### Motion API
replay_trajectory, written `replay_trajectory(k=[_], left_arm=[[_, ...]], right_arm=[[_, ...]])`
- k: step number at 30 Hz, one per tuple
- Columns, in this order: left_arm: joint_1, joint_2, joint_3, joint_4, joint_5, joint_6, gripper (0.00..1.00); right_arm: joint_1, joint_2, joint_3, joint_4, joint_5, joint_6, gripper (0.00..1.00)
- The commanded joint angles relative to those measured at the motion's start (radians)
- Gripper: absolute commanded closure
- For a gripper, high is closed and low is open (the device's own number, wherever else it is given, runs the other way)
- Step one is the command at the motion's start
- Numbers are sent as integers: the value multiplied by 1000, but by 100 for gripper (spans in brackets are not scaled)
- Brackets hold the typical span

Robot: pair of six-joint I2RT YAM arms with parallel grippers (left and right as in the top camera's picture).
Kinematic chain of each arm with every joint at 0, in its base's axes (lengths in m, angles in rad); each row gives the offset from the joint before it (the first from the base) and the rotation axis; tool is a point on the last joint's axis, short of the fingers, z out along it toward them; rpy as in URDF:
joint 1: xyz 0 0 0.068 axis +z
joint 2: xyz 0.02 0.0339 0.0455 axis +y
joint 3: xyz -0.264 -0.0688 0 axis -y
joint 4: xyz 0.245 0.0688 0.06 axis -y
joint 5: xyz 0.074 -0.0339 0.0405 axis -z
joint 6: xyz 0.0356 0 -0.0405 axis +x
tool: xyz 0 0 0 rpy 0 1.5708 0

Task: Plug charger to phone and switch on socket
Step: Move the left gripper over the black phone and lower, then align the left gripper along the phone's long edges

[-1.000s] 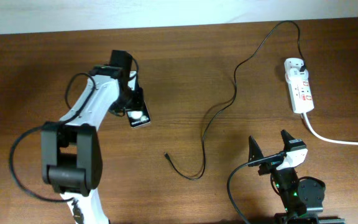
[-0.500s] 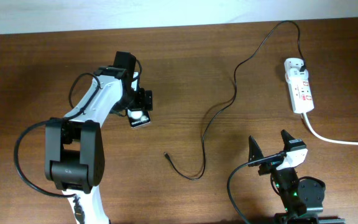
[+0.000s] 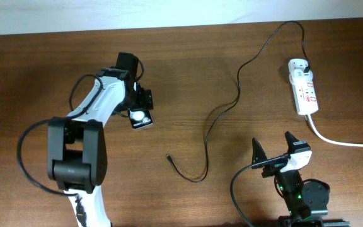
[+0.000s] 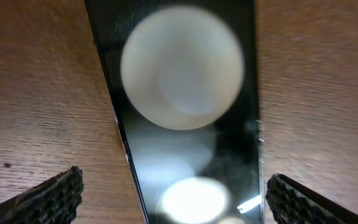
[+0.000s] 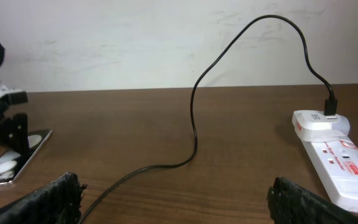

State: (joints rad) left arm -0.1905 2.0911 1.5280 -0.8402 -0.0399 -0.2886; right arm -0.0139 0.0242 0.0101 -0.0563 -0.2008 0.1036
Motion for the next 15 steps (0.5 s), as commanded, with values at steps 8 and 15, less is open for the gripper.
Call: replay_trajectory(k=[8,15], left_arm=[[3,63,11,79,-28,-112,1],[3,117,11,50,-28,-112,8]], right_arm=[[7,-4,-5,-7,2,1,1],[7,-4,-5,-7,2,1,1]])
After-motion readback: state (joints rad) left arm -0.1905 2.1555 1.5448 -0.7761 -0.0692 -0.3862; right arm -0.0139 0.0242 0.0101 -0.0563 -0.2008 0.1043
